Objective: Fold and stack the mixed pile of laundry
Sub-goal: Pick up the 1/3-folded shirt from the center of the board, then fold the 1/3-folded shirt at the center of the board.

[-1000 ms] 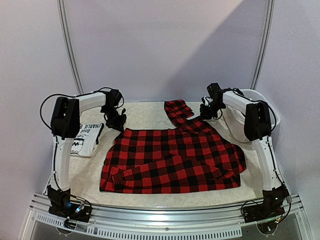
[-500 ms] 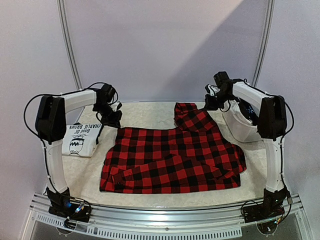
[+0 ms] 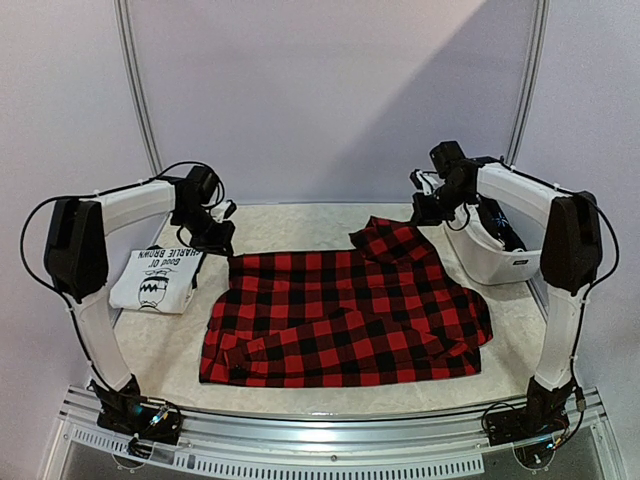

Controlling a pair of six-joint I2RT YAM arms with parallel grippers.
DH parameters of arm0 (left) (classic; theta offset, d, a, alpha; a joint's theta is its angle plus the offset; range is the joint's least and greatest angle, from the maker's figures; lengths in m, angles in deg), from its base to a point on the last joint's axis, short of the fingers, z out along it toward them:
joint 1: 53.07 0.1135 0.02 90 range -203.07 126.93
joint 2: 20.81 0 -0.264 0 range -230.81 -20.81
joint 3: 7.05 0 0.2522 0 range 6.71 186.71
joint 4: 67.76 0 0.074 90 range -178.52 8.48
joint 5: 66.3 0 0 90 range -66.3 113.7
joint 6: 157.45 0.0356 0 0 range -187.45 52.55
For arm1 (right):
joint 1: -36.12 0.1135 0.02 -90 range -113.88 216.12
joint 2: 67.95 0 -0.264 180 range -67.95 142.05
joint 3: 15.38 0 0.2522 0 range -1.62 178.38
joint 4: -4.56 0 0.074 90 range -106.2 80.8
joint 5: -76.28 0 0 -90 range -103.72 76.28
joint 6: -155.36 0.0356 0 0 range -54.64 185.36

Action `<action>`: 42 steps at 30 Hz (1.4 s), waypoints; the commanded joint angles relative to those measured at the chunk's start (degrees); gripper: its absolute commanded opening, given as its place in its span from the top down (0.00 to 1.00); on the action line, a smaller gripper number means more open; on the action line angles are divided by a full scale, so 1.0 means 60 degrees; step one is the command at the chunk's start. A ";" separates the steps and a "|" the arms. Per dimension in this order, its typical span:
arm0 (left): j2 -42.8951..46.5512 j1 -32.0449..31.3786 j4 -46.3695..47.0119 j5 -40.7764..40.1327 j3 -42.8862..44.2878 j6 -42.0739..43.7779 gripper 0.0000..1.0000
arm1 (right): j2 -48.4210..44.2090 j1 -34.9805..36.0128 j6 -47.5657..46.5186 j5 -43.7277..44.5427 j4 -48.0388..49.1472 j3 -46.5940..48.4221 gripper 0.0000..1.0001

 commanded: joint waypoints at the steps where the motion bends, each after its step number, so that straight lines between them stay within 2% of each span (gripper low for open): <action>1: 0.0614 0.0065 0.0040 0.0198 -0.0387 0.0165 1.00 | -0.0842 0.0122 -0.0015 0.0490 0.0163 -0.0507 1.00; 12: 0.1833 0.0023 -0.0108 0.0557 -0.1431 0.0045 1.00 | -0.2410 0.0260 0.0180 0.1032 0.0154 -0.1941 1.00; 18: 0.2449 -0.0043 -0.0279 0.0523 -0.2060 -0.0051 1.00 | -0.3356 0.0443 0.0489 0.1117 0.0409 -0.3361 1.00; 24: 0.2529 -0.0252 -0.0409 0.0651 -0.2782 -0.0267 1.00 | -0.3828 0.0762 0.0885 0.1219 0.0741 -0.4488 1.00; 37: 0.2498 -0.0549 -0.0891 -0.0030 -0.3592 -0.1122 0.99 | -0.4431 0.1147 0.1671 0.1650 0.1037 -0.6232 1.00; 42: 0.2254 -0.0676 -0.1023 -0.0135 -0.4060 -0.1578 0.94 | -0.4553 0.1187 0.2041 0.1686 0.1238 -0.6931 1.00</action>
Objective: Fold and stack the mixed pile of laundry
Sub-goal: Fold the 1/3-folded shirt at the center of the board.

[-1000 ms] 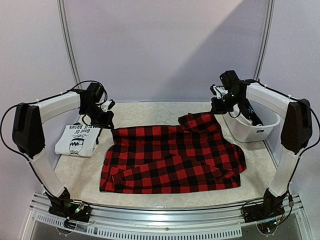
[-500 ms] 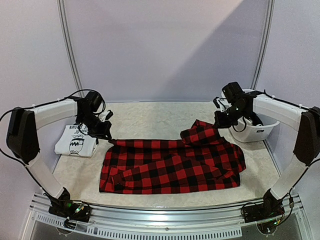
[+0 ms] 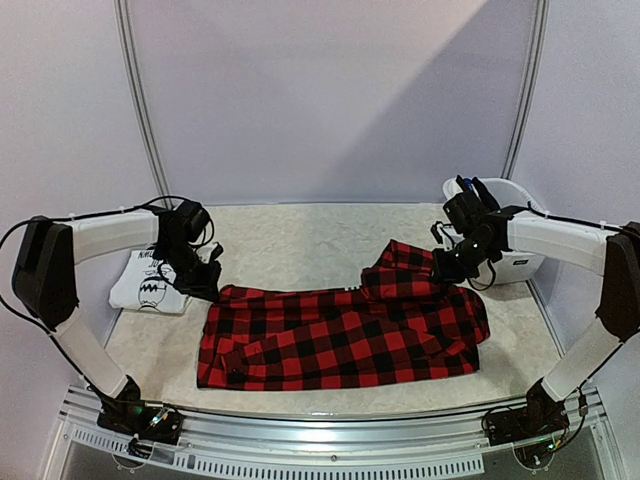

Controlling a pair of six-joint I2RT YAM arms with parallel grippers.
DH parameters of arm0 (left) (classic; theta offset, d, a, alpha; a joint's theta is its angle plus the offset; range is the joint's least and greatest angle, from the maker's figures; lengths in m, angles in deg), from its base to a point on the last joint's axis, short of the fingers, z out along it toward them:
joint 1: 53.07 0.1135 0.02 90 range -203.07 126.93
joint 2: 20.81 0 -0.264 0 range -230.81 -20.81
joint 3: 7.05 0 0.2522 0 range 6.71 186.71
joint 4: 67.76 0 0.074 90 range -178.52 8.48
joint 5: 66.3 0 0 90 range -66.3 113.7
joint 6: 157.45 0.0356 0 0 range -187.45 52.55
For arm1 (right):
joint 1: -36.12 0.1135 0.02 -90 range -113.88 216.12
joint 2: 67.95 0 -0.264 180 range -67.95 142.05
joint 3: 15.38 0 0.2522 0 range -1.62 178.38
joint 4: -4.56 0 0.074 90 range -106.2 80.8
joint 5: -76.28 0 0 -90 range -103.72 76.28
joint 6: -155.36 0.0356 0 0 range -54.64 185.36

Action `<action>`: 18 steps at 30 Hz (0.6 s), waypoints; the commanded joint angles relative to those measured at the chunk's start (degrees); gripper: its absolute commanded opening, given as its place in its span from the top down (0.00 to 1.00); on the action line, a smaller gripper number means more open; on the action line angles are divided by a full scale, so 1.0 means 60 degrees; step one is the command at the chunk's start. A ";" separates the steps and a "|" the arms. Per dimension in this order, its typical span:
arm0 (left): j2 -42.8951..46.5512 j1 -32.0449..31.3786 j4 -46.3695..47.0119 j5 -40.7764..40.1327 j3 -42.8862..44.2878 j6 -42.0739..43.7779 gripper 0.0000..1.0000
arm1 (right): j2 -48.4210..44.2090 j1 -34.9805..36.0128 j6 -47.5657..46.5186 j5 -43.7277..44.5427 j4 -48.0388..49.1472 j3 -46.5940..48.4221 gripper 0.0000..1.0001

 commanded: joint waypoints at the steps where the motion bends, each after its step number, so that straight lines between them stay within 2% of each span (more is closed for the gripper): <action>1: -0.0205 -0.0225 -0.0437 -0.0302 -0.0475 -0.0589 0.92 | -0.0246 0.0091 0.0502 0.0215 0.0280 -0.0586 1.00; 6: 0.0082 -0.0365 -0.0468 -0.0068 -0.0823 -0.0985 0.82 | -0.0168 0.0163 0.0799 0.0032 0.0327 -0.0971 0.94; 13: 0.1365 -0.0428 -0.0601 -0.0222 -0.0729 -0.1130 0.74 | -0.0389 0.0215 0.0815 -0.0695 -0.0552 -0.1042 0.81; 18: 0.1406 -0.0418 0.0020 -0.0005 -0.0405 -0.0927 0.70 | -0.1146 0.0208 0.0818 -0.0573 -0.1450 -0.0811 0.76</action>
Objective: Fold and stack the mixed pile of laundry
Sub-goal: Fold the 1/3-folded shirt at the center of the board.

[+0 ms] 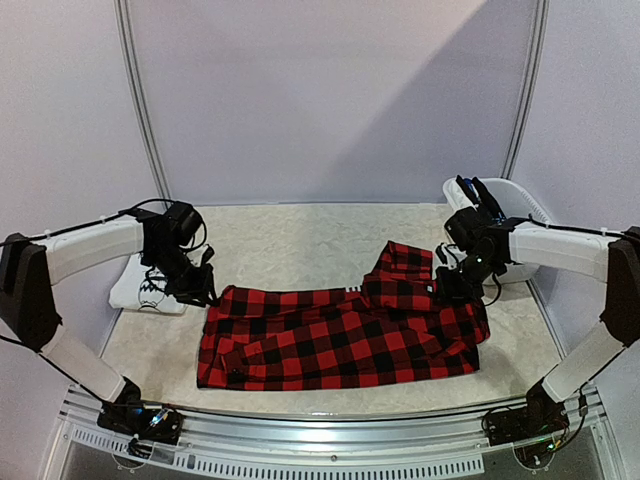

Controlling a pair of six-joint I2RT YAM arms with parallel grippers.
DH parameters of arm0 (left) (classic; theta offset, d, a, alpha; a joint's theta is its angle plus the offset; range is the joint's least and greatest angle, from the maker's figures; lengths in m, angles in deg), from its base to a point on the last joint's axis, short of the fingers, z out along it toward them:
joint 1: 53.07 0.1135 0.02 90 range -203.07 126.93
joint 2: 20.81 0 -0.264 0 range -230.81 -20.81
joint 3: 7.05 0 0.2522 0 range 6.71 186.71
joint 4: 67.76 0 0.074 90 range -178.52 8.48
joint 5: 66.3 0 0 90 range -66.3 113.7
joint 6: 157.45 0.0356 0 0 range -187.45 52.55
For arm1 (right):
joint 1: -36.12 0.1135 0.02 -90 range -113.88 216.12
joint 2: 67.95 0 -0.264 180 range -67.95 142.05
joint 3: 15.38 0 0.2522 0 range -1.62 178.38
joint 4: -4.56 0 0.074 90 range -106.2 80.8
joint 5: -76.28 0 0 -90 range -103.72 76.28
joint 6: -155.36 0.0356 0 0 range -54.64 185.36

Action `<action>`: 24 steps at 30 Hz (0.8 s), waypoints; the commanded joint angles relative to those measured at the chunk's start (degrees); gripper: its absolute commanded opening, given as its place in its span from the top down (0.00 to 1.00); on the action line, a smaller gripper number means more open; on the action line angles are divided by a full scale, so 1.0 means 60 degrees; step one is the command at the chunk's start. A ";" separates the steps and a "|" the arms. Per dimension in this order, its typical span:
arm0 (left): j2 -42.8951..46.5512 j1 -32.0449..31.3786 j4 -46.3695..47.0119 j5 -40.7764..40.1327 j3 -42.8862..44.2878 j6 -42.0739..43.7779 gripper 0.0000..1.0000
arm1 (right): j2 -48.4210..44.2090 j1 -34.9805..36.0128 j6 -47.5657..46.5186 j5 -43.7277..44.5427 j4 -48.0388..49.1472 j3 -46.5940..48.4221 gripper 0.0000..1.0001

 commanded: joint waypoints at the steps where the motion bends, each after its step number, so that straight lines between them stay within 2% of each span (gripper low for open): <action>1: -0.0149 -0.0113 0.0575 0.0237 0.0424 0.0150 0.70 | -0.0960 0.0087 0.0033 -0.0040 -0.1003 0.0251 0.75; 6: -0.0939 -0.0316 0.0554 0.0301 0.0894 0.0317 0.61 | -0.1325 0.0087 0.0160 0.0097 -0.1046 0.0685 0.65; 8: -0.1080 -0.0358 0.0372 -0.0092 0.0848 0.0127 0.56 | -0.1117 0.0083 0.0483 0.0097 -0.0973 0.0687 0.58; 13: -0.0999 -0.0367 0.0562 -0.0294 0.0254 -0.0263 0.49 | -0.0585 0.0084 0.1812 -0.0050 -0.0315 0.0449 0.47; 18: -0.1134 -0.0296 0.1222 0.0081 -0.0129 -0.0514 0.45 | -0.0040 0.0063 0.2686 -0.0756 0.0417 0.0355 0.45; 24: -0.1655 -0.0266 0.1556 0.0541 -0.0228 -0.0707 0.44 | 0.0859 0.0011 0.3087 -0.0951 0.0241 0.0449 0.45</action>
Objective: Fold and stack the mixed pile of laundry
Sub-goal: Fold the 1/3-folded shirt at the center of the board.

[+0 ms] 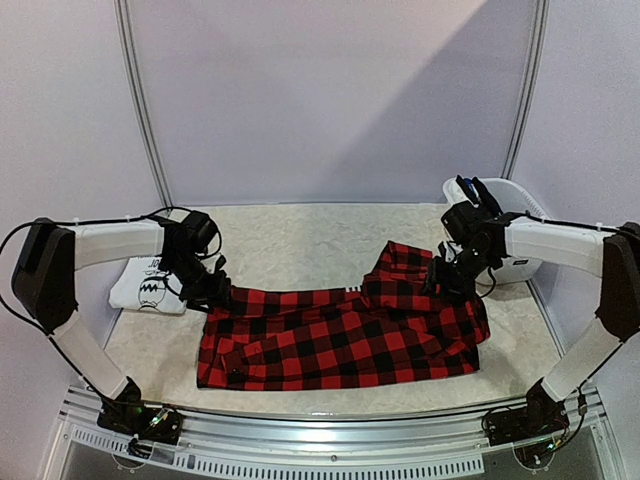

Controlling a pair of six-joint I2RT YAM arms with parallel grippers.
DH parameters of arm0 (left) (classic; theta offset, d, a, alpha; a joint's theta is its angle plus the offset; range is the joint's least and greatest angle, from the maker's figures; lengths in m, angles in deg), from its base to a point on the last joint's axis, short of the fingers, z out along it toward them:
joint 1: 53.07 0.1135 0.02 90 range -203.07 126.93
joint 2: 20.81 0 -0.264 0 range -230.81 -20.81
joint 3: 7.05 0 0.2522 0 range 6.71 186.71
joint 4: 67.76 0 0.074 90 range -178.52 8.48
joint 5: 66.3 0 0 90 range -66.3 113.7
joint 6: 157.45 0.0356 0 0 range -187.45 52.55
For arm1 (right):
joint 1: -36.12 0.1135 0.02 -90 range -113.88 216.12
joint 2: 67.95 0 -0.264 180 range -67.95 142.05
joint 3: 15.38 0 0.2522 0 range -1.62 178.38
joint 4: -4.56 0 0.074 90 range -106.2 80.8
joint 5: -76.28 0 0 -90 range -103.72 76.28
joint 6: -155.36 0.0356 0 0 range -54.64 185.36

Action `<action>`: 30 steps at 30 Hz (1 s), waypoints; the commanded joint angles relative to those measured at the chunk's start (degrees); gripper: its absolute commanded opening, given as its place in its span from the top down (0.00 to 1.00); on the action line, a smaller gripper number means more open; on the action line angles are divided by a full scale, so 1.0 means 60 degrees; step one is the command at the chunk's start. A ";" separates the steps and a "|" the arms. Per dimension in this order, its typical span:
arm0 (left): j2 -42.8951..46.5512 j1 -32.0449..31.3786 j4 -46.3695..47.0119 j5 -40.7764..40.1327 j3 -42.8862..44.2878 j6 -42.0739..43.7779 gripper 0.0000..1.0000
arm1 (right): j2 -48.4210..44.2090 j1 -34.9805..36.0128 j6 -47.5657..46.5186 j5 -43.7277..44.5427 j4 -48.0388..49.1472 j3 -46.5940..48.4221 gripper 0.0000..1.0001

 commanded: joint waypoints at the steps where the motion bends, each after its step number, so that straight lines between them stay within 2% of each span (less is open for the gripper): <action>1: -0.0347 0.0008 0.0530 0.0361 -0.0207 -0.0239 0.44 | 0.0565 0.0000 0.0596 -0.0323 0.0096 -0.0059 0.45; 7: -0.0465 0.0050 0.0701 0.0495 -0.0354 -0.0282 0.45 | 0.0696 -0.0049 0.0659 -0.0311 0.0273 -0.0138 0.45; 10: -0.0647 0.0074 0.0734 0.0527 -0.0396 -0.0301 0.46 | 0.0773 -0.0092 0.0596 -0.0340 0.0373 -0.0082 0.48; 12: -0.0721 0.0081 0.0733 0.0492 -0.0394 -0.0306 0.48 | 0.0831 -0.0110 0.0541 -0.0381 0.0355 -0.0019 0.55; 15: -0.0750 0.0093 0.0815 0.0509 -0.0417 -0.0312 0.57 | 0.0804 -0.0115 0.0424 -0.0357 0.0303 0.0062 0.73; 18: -0.0692 0.0095 0.0968 0.0565 -0.0467 -0.0362 0.70 | 0.0747 -0.0111 0.0329 -0.0241 0.0114 0.0166 0.83; 22: -0.0559 0.0104 0.1017 0.0587 -0.0427 -0.0522 0.97 | 0.0666 -0.0111 0.0177 -0.0132 -0.0143 0.0316 0.96; 24: -0.0489 0.0106 0.0865 0.0499 -0.0326 -0.0592 1.00 | 0.0602 -0.0118 0.0100 -0.0076 -0.0320 0.0453 1.00; 30: 0.0185 0.0111 -0.0124 0.0184 0.0320 -0.0639 1.00 | 0.0356 -0.0111 -0.0335 0.0381 -0.1656 0.1573 1.00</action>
